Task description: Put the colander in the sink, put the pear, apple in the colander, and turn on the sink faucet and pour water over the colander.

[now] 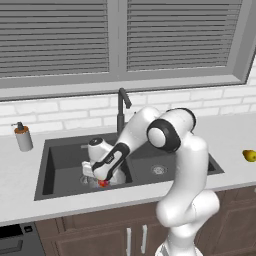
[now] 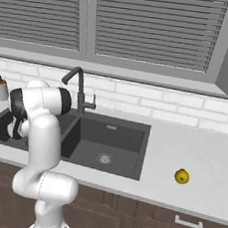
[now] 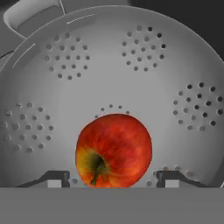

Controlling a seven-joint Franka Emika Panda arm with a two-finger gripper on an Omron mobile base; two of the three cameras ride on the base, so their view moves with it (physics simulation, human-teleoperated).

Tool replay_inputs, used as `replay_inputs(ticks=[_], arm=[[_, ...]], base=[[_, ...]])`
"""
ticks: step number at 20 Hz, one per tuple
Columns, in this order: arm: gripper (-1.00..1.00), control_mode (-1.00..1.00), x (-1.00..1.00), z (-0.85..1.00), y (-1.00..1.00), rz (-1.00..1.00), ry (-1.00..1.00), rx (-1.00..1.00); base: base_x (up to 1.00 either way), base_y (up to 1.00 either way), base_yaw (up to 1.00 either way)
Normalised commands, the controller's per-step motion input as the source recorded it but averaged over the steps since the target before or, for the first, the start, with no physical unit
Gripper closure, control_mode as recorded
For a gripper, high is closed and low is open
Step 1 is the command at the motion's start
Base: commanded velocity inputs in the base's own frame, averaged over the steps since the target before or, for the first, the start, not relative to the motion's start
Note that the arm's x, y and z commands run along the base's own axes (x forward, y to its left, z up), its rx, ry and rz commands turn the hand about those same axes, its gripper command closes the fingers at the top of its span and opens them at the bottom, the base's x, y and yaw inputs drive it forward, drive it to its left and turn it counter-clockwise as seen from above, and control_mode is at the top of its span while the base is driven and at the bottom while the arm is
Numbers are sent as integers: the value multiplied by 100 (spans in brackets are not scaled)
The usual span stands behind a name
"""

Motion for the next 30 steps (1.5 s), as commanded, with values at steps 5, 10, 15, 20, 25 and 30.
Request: replay_inputs(ticks=[5, 10, 15, 20, 25, 30], arm=[[-100, -100, 0, 9, 0, 0, 0, 0], [-100, -100, -46, 76, -2, 0, -9, 0], [-100, -100, -78, 100, 0, 2, -23, 0], [-100, -100, -50, 100, -24, 5, -11, 2], [-100, -100, -24, 100, -89, 1, 0, 4], [-100, -100, -30, 98, -100, 2, 1, 2]], base=[[0, 0, 0], [0, 0, 0], [0, 0, 0], [0, 0, 0], [0, 0, 0], [0, 0, 0]])
